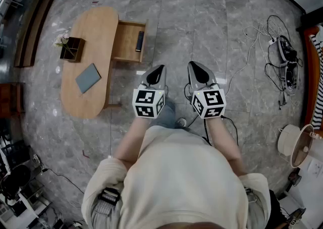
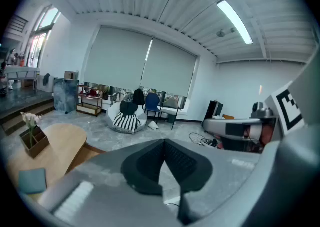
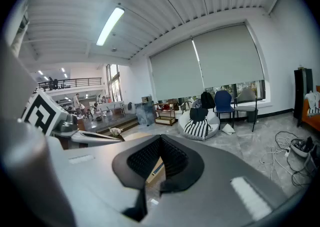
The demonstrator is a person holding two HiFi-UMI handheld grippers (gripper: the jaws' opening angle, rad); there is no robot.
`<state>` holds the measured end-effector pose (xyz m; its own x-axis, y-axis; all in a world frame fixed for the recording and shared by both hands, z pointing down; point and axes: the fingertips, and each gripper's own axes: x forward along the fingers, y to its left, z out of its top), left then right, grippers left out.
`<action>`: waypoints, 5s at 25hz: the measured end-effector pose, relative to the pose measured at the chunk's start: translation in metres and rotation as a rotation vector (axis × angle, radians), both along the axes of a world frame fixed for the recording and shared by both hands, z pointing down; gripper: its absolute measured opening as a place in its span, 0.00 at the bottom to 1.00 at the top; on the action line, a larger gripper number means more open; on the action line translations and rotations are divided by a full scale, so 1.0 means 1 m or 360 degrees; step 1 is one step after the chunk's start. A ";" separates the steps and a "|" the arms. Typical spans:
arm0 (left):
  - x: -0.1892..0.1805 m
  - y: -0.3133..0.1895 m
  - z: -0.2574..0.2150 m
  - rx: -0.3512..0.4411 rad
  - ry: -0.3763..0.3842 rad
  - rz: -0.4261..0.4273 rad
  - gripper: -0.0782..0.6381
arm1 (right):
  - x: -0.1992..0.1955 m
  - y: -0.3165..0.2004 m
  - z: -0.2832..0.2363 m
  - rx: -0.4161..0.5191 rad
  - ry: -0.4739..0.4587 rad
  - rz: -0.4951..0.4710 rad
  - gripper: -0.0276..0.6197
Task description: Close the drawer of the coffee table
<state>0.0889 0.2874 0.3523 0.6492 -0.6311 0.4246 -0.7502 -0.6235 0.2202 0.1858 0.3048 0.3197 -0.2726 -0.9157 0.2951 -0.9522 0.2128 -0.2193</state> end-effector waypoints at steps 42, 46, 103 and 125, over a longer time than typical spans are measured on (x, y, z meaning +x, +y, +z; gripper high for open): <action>-0.039 -0.109 -0.010 -0.0046 0.0158 -0.0152 0.11 | -0.039 -0.118 -0.027 0.0070 0.0004 -0.0150 0.04; -0.056 -0.137 -0.005 -0.0049 0.0145 -0.0181 0.11 | -0.058 -0.152 -0.027 0.0083 -0.0021 -0.0192 0.04; -0.075 -0.218 0.054 -0.0171 0.0159 -0.2412 0.11 | -0.082 -0.419 0.039 -0.0090 0.0072 -0.2027 0.04; -0.130 -0.220 0.156 -0.0342 0.0204 -0.2538 0.11 | -0.107 -0.467 0.141 -0.0225 0.0294 -0.1974 0.05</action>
